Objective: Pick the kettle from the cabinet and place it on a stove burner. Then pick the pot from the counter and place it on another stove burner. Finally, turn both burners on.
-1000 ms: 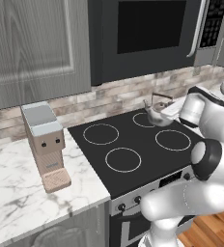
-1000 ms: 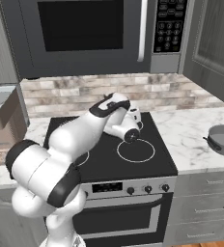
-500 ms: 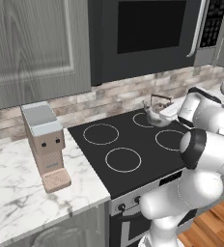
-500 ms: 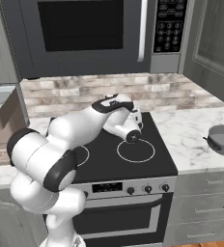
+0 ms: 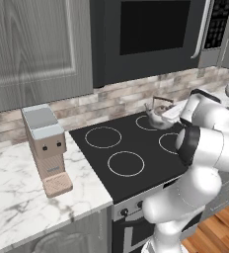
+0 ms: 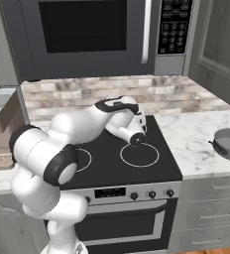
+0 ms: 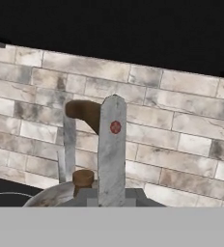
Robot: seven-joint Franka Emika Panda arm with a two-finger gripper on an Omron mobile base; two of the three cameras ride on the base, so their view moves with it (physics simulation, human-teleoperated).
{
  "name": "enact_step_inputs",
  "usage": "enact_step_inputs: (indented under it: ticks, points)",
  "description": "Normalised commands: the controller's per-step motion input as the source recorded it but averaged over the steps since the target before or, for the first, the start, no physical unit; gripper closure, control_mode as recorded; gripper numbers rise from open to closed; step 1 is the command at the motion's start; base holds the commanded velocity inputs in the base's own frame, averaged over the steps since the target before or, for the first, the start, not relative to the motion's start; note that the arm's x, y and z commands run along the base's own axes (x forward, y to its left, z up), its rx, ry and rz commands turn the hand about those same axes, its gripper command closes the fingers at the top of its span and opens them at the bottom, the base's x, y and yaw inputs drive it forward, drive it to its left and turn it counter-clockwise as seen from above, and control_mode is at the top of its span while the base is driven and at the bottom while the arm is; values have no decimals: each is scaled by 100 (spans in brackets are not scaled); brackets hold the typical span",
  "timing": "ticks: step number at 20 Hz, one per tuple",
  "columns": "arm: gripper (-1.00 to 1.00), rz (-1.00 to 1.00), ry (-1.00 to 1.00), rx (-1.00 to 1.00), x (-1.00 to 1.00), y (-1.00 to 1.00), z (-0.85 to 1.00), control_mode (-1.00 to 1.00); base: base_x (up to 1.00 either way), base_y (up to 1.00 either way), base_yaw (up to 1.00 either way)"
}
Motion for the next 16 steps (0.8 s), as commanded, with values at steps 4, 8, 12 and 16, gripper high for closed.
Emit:
enact_step_inputs:
  ticks: [4, 8, 12, 16]
  points:
    - [100, 0, 0, 0, 20, 0, -5, -100, 0, 0, 0]
    - [100, 0, 0, 0, 18, 0, -9, -100, 0, 0, 0]
    - [100, 0, -1, 0, 12, 0, -19, -100, 0, 0, 0]
    - [100, 0, -2, 0, 8, -1, -23, -100, 0, 0, 0]
